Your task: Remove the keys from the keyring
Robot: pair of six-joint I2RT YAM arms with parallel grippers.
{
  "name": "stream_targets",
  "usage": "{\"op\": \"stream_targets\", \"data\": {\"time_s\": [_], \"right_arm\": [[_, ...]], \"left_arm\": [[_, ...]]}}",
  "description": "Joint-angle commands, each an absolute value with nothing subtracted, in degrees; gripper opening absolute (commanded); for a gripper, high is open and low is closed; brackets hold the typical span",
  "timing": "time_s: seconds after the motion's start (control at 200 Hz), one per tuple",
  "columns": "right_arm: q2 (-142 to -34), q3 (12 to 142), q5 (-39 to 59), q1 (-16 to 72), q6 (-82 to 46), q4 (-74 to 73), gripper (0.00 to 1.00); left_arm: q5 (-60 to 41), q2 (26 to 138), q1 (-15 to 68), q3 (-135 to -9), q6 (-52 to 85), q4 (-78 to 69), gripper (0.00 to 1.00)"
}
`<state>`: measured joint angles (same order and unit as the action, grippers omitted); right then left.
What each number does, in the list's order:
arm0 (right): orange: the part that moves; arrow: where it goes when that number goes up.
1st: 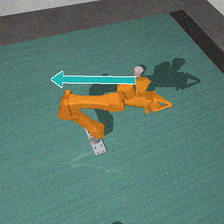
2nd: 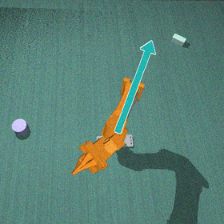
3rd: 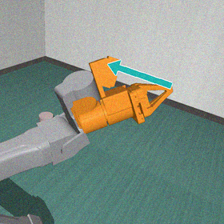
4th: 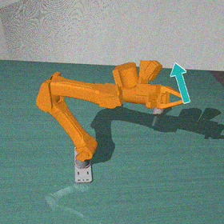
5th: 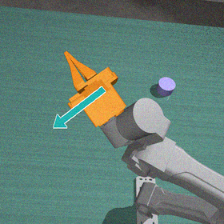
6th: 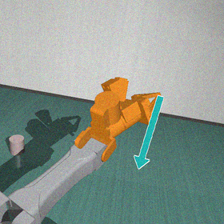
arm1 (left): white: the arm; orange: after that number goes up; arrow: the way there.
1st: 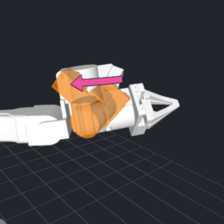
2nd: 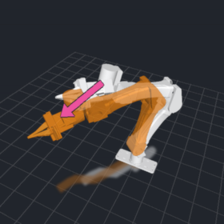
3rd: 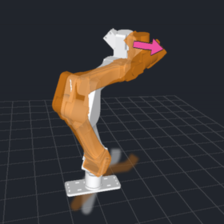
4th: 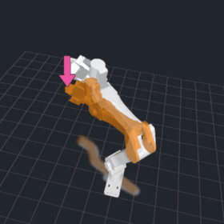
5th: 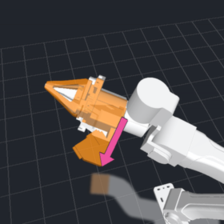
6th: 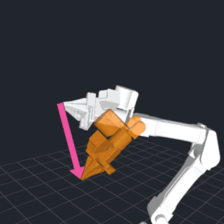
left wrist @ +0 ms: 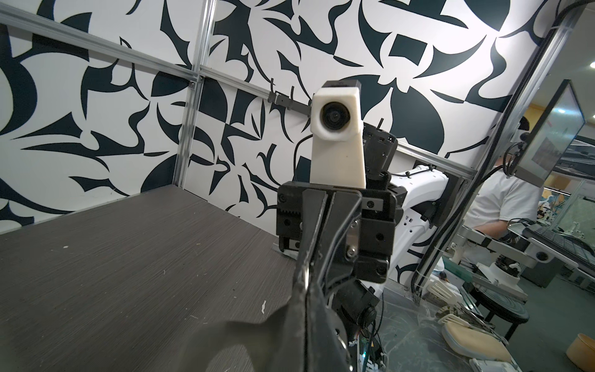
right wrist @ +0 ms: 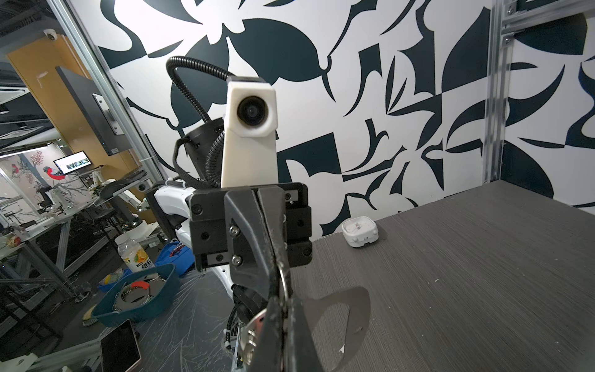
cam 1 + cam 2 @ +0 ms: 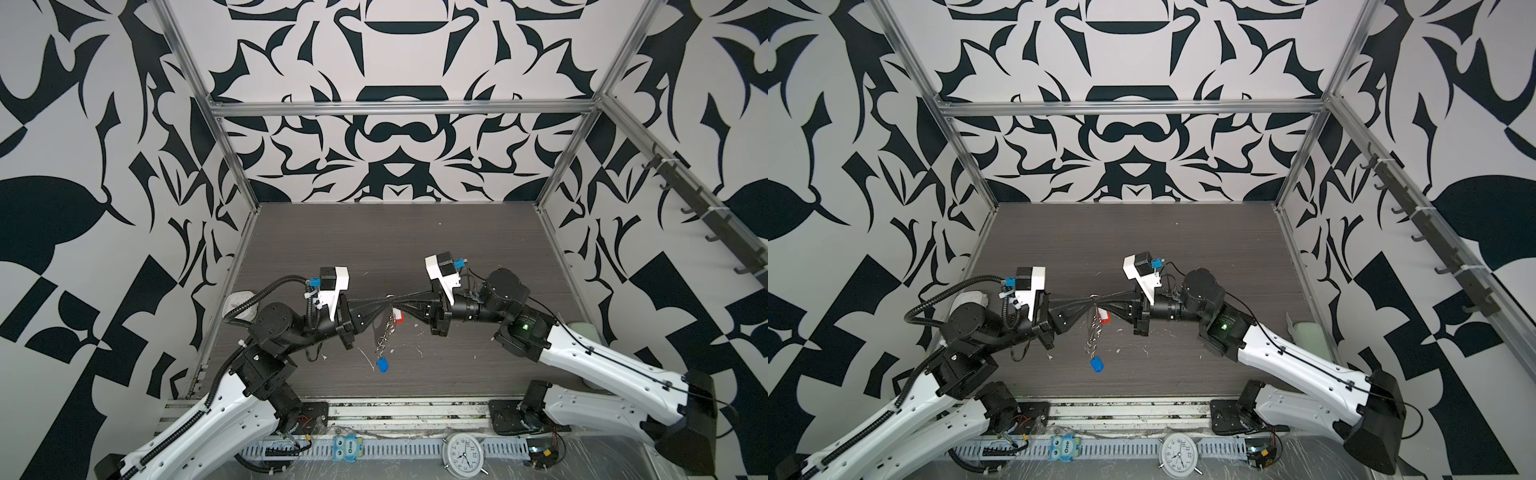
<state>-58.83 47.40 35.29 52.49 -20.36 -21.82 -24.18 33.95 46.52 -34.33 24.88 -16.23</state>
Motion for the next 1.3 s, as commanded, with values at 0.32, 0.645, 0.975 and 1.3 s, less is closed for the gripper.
{"op": "stream_targets", "data": {"time_s": [0.32,0.645,0.975,1.3], "right_arm": [[-55.0,51.3,34.3,52.8,-14.5,-6.8,0.0],[-54.0,52.3,35.3,52.8,-13.9,-3.8,0.0],[-53.9,53.5,36.5,52.8,-13.4,-2.8,0.0],[-53.7,53.5,35.6,52.8,-13.1,-3.2,0.0]], "left_arm": [[-23.3,31.8,46.8,-38.5,23.7,-5.5,0.4],[-27.2,37.2,46.8,-42.0,23.1,-1.1,0.37],[-27.3,39.2,46.8,-42.9,22.4,-0.2,0.35],[-29.2,40.3,46.8,-42.5,23.1,-1.7,0.27]]}}
